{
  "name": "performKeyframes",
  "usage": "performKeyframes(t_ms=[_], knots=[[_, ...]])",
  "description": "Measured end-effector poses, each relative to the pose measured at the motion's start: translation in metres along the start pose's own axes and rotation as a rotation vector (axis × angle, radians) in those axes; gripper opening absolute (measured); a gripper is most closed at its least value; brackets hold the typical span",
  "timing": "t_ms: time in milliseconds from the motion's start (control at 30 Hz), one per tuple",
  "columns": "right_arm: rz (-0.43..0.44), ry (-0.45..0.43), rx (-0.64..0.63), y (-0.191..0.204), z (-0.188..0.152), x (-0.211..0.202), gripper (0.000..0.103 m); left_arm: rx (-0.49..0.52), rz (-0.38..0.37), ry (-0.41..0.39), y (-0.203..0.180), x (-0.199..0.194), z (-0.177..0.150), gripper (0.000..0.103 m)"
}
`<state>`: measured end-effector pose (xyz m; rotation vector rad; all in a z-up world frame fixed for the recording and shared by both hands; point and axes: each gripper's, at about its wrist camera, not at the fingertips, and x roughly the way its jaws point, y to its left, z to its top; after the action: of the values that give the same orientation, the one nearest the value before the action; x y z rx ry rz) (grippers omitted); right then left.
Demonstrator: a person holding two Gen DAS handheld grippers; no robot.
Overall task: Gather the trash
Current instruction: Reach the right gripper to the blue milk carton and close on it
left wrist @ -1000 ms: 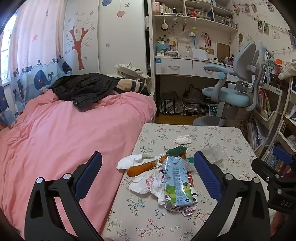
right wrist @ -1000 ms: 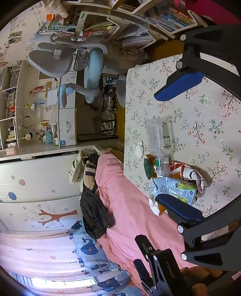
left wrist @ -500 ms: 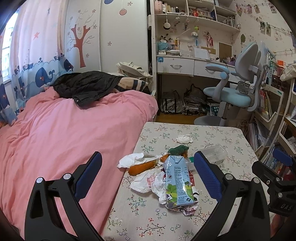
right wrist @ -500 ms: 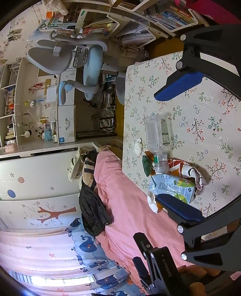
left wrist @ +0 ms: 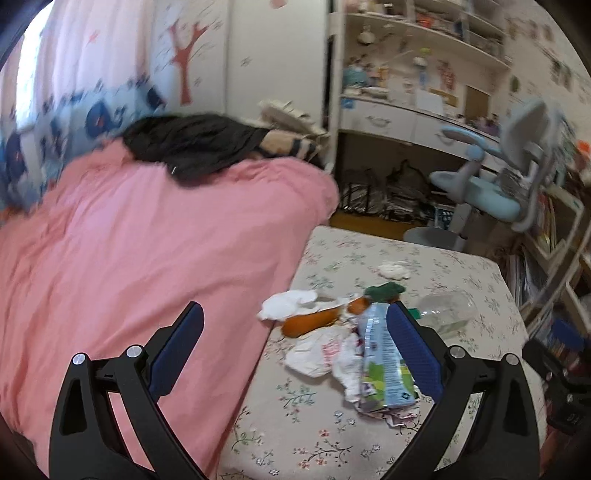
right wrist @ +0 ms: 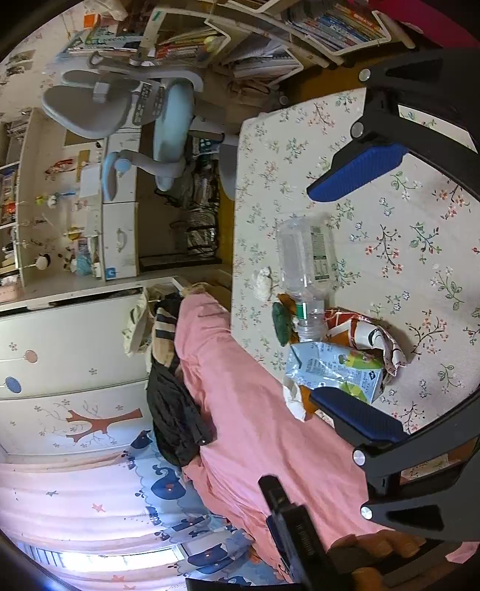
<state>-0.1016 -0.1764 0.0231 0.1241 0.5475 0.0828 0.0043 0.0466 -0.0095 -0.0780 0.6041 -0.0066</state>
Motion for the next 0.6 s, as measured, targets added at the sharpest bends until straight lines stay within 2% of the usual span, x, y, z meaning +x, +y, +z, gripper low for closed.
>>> performKeyframes(t_ms=[100, 300, 467, 533, 600], knots=[[0.008, 0.024, 0.003, -0.001, -0.001, 0.005, 0.097, -0.090, -0.021, 0.053, 0.022, 0.012, -0.001, 0.095], [0.034, 0.080, 0.010, -0.003, -0.005, 0.014, 0.097, -0.185, -0.075, 0.139, 0.040, 0.038, -0.008, 0.083], [0.120, 0.140, 0.075, -0.007, -0.009, 0.028, 0.097, -0.252, -0.095, 0.197, 0.050, 0.059, -0.015, 0.078], [0.156, 0.162, 0.106, -0.007, -0.010, 0.038, 0.096, -0.280, -0.087, 0.210, 0.054, 0.067, -0.016, 0.078], [0.185, 0.182, 0.126, -0.005, -0.011, 0.048, 0.095, -0.263, -0.047, 0.200, 0.054, 0.071, -0.016, 0.078]])
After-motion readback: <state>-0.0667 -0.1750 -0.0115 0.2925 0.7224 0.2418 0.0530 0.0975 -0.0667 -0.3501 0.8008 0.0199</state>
